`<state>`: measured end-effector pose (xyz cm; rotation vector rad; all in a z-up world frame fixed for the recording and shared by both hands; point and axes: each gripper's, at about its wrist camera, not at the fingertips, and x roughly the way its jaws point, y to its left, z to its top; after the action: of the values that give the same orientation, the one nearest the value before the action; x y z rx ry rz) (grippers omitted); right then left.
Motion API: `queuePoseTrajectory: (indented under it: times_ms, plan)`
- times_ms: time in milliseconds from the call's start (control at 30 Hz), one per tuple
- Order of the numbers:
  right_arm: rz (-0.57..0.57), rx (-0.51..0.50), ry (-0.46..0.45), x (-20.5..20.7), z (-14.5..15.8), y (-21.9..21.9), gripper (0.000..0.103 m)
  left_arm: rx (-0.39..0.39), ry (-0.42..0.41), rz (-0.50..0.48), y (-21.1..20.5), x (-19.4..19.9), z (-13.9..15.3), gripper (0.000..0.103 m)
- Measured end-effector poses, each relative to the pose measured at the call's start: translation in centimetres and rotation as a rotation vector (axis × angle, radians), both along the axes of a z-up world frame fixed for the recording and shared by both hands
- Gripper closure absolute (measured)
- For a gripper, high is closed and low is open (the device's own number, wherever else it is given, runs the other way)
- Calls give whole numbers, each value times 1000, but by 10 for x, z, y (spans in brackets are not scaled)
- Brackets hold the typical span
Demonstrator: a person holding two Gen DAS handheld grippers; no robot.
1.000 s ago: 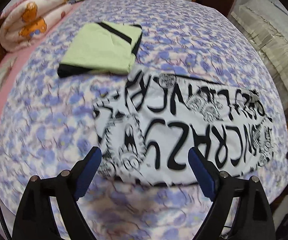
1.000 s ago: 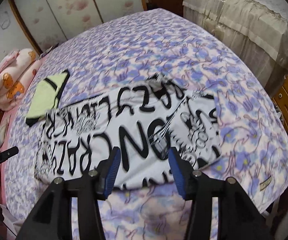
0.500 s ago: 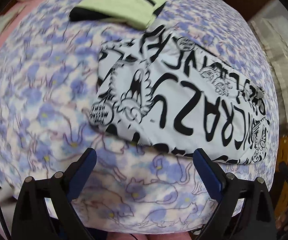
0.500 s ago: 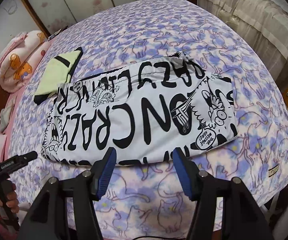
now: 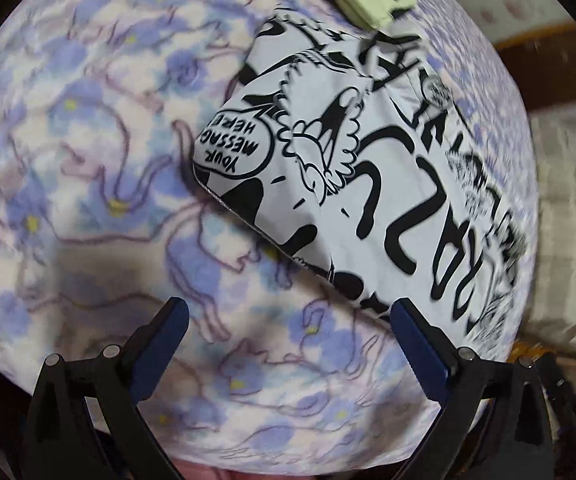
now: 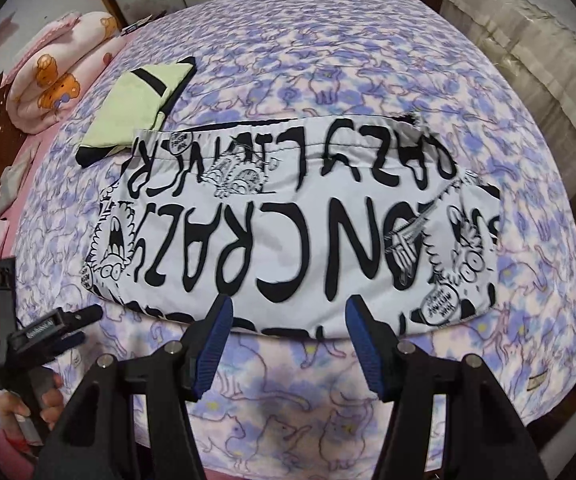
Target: Fold large clothes
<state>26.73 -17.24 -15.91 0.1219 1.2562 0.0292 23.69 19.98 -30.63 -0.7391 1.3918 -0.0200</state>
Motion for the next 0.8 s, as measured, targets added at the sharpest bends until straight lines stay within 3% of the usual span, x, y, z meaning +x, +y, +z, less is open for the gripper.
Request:
queuePoseTrajectory:
  times_ms: [133, 267, 633, 700, 800]
  plan:
    - [53, 16, 16, 16, -4, 12, 45, -224, -25, 133, 11, -1, -29, 3]
    - [115, 14, 32, 31, -11, 24, 45, -294, -82, 208, 17, 5, -42, 3]
    - [125, 77, 109, 68, -51, 30, 45, -261, -125, 265, 11, 27, -65, 3]
    - [101, 98, 134, 73, -60, 26, 51, -246, -141, 259, 7, 32, -66, 3]
    - [67, 123, 170, 80, -75, 18, 71, -227, -160, 255, 3, 42, -68, 3]
